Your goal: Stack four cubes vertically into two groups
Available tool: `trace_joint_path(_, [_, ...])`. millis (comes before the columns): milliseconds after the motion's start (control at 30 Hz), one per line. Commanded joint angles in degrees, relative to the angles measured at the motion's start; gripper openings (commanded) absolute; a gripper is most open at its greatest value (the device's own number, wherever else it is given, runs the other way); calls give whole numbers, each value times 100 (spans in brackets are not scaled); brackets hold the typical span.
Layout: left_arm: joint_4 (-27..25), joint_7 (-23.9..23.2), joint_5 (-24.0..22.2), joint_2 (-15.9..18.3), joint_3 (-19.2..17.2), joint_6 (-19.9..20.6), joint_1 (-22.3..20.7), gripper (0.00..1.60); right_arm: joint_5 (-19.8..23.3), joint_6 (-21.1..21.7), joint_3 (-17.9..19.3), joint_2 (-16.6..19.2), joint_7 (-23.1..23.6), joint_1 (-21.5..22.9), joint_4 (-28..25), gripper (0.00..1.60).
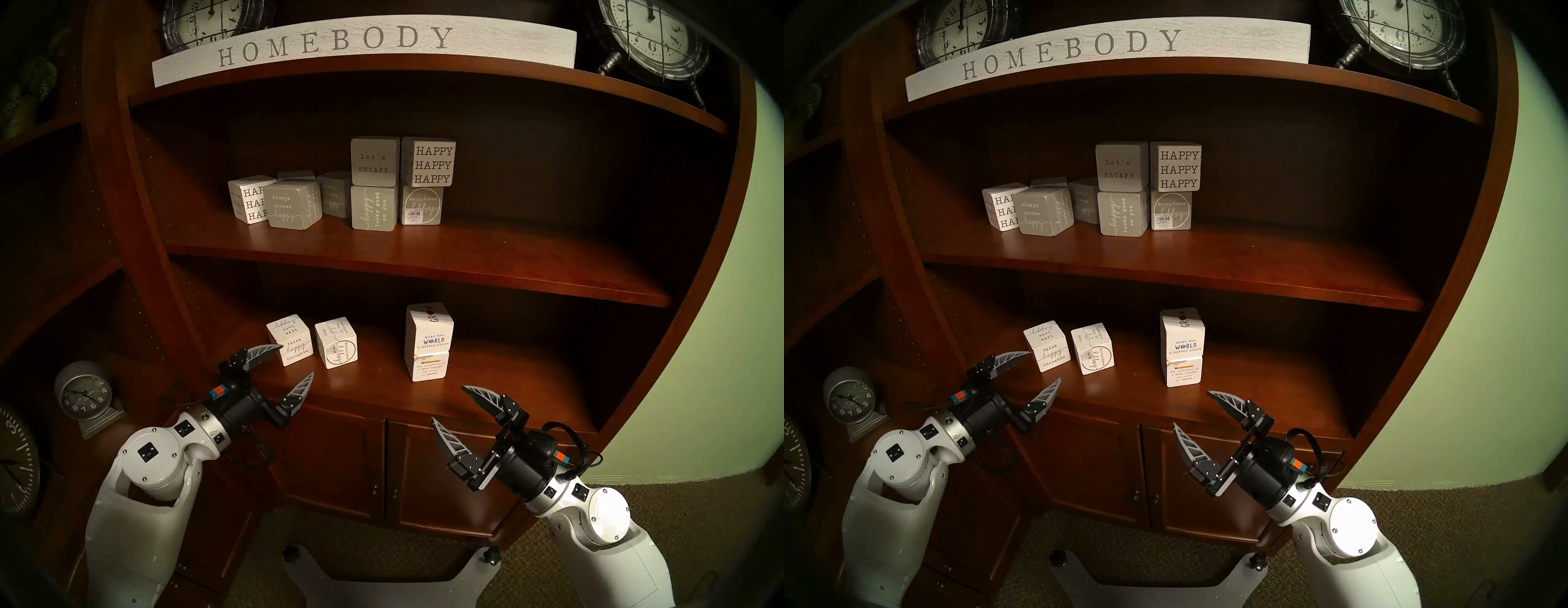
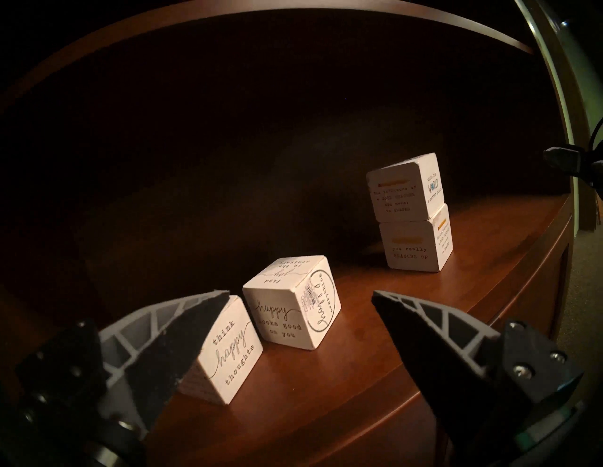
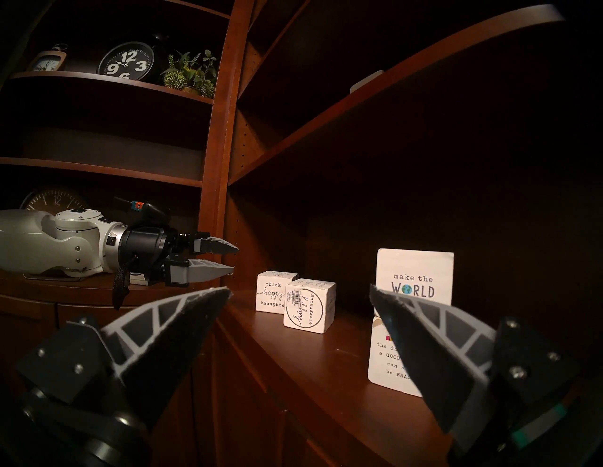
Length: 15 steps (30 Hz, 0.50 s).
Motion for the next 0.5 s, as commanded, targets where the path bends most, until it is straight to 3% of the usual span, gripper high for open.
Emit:
trace_joint_path(0, [-139,175,159,-140,182,-18,-159,160,34,-12,15,-22,-10,31,-102,160])
trace_joint_path(467, [71,518,380,-396,544,252,-640,160,29,-9,25,-38,6,31,-100,160])
